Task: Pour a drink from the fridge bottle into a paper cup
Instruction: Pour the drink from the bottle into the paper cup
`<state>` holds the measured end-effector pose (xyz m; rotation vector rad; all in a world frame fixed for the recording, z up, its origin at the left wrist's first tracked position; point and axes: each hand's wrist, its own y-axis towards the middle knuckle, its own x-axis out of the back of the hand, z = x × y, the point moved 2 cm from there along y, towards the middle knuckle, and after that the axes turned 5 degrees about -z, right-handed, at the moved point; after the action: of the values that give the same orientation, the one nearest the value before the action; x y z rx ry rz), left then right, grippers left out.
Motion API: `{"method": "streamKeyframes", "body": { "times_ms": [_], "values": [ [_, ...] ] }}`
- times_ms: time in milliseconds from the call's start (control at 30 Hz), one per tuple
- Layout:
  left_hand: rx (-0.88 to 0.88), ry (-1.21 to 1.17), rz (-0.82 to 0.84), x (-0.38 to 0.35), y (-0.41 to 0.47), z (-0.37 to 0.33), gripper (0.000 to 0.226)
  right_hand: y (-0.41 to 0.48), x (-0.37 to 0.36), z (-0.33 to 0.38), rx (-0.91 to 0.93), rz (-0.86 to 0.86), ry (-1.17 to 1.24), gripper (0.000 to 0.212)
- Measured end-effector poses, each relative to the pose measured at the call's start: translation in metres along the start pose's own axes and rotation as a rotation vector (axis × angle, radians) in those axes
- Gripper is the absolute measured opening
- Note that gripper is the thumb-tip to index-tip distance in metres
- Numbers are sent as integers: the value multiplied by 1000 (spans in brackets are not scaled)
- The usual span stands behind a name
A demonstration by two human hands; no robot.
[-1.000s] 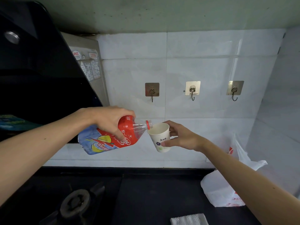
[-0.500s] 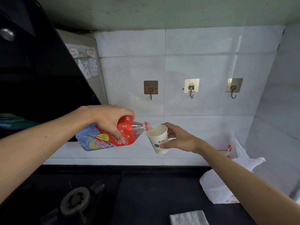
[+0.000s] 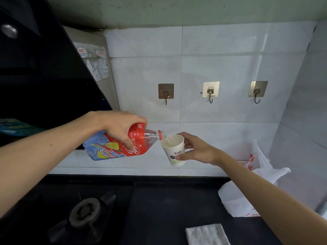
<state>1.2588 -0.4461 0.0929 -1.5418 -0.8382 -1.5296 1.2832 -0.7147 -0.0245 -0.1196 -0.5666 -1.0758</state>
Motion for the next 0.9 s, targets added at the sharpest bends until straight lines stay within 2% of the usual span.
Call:
{"method": "streamKeyframes", "body": {
  "times_ms": [167,300,533,733,900],
  "values": [
    [4,-22,-5,-5,-2,4,69,-1,1,-2,-26,-22,34,58],
    [15,-98,-71,-15,-7,9,67,-2,6,-2,-45,-107,163,57],
    [145,-533,-284,-72,-21,15,74,-1,9,7,-40,-250,234,53],
    [218,-776,-389,-114,-30,11,99,2,1,14,-42,-253,180,55],
    [243,-824,-490,-133,-29,7,79,3,-7,10,-55,-262,120,59]
  ]
}}
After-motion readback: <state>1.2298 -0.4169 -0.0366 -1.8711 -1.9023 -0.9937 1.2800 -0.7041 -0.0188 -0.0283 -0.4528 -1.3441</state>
